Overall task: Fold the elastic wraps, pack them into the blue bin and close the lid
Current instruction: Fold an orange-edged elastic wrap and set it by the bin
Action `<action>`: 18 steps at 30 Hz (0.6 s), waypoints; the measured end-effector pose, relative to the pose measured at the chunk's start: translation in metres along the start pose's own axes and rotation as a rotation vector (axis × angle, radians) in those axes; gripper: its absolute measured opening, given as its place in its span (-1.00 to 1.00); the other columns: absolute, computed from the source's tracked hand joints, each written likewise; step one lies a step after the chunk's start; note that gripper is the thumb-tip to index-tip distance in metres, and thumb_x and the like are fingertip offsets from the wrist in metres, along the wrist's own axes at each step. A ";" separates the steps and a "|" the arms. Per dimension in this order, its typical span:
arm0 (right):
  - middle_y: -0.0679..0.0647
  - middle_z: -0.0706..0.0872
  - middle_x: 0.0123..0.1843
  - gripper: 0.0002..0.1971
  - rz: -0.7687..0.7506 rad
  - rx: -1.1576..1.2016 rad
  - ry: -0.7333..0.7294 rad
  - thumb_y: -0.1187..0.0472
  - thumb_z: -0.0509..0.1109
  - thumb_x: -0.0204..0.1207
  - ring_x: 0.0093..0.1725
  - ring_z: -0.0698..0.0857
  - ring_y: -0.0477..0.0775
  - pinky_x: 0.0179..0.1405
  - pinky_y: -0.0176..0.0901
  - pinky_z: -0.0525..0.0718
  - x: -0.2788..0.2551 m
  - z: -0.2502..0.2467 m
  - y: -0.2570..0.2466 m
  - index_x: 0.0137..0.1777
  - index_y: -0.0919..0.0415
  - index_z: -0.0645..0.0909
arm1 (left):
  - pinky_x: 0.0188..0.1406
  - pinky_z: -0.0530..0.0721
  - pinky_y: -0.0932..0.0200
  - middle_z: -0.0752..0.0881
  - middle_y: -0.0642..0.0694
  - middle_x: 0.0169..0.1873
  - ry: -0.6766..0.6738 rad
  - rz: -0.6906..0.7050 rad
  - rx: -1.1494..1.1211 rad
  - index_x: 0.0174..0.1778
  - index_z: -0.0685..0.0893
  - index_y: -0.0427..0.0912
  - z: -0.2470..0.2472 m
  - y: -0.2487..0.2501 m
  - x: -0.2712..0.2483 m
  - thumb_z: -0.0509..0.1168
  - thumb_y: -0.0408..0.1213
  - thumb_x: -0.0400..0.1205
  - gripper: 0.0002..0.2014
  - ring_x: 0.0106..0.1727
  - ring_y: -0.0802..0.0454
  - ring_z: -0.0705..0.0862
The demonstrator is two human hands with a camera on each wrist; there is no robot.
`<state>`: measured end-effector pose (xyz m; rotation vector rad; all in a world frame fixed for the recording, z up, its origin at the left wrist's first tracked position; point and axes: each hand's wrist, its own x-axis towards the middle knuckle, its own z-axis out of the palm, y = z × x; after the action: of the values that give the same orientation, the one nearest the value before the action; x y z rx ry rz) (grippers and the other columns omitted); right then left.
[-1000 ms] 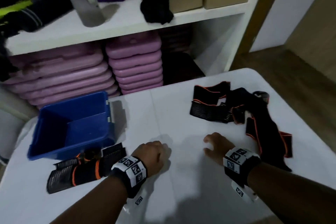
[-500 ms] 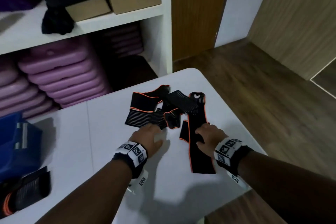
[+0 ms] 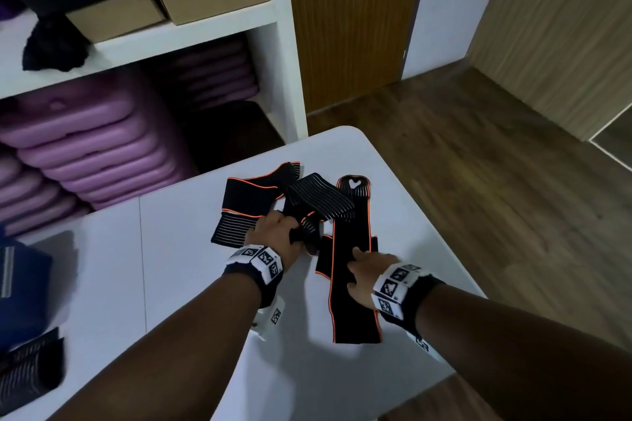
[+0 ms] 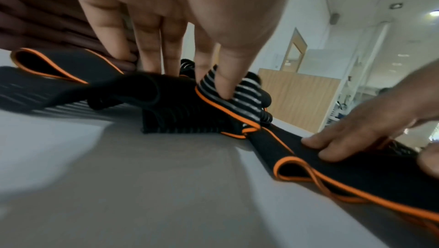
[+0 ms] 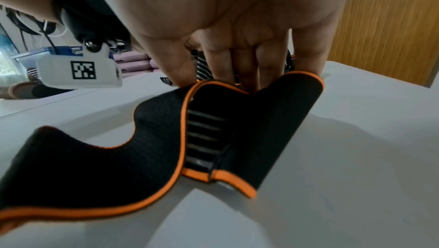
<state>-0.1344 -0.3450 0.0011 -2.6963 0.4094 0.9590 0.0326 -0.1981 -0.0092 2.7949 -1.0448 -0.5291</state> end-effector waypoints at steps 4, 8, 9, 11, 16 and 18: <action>0.01 0.02 0.76 -0.41 -0.023 0.003 -0.015 -0.16 0.07 0.59 0.58 0.39 0.22 0.47 0.18 0.46 0.000 -0.001 0.005 0.58 0.04 0.35 | 0.23 0.48 0.00 0.54 0.08 0.25 0.109 0.076 -0.008 0.12 0.67 0.10 -0.001 0.006 -0.005 0.30 -0.02 0.59 -0.79 0.26 -0.01 0.48; -0.01 0.07 0.75 -0.37 -0.032 0.067 -0.031 -0.21 0.11 0.57 0.60 0.38 0.18 0.54 0.12 0.38 -0.006 -0.005 0.008 0.61 -0.01 0.28 | 0.07 0.55 0.05 0.62 0.09 0.02 0.252 0.227 -0.137 -0.10 0.58 0.01 -0.015 0.019 -0.024 0.34 -0.09 0.55 -0.89 0.04 0.04 0.56; 0.00 0.16 0.72 -0.36 -0.037 0.104 -0.003 -0.23 0.16 0.55 0.59 0.38 0.17 0.56 0.11 0.35 -0.008 -0.007 0.007 0.60 -0.02 0.28 | 0.00 0.57 0.05 0.62 0.10 -0.07 0.272 0.262 -0.184 -0.15 0.54 0.03 -0.021 0.023 -0.031 0.34 -0.10 0.54 -0.89 -0.04 0.06 0.56; -0.04 0.39 0.60 -0.33 -0.061 0.239 0.149 -0.26 0.26 0.49 0.54 0.44 0.11 0.54 0.09 0.35 -0.013 -0.014 0.001 0.57 -0.07 0.28 | -0.15 0.58 0.08 0.59 0.13 -0.20 0.297 0.298 -0.284 -0.20 0.48 0.05 -0.032 0.028 -0.044 0.32 -0.09 0.53 -0.88 -0.18 0.10 0.55; -0.22 0.61 0.33 -0.25 -0.200 0.889 0.436 -0.30 0.45 0.22 0.29 0.60 -0.23 0.28 -0.12 0.58 -0.024 -0.036 -0.028 0.45 -0.23 0.36 | -0.15 0.65 0.06 0.61 0.16 -0.22 0.381 0.322 -0.456 -0.14 0.57 0.03 -0.064 0.042 -0.068 0.32 -0.06 0.54 -0.90 -0.19 0.15 0.62; -0.18 0.75 0.07 -0.60 -0.273 1.052 0.491 -0.16 0.43 0.36 0.08 0.70 -0.26 0.10 -0.17 0.64 -0.028 -0.046 -0.040 0.21 -0.17 0.57 | -0.06 0.64 0.10 0.63 0.17 -0.17 0.446 0.383 -0.512 -0.10 0.62 0.03 -0.079 0.049 -0.073 0.33 -0.07 0.53 -0.90 -0.12 0.19 0.63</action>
<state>-0.1150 -0.3183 0.0596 -1.8714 0.4441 -0.0643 -0.0199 -0.1888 0.0964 2.0637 -1.1058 -0.0936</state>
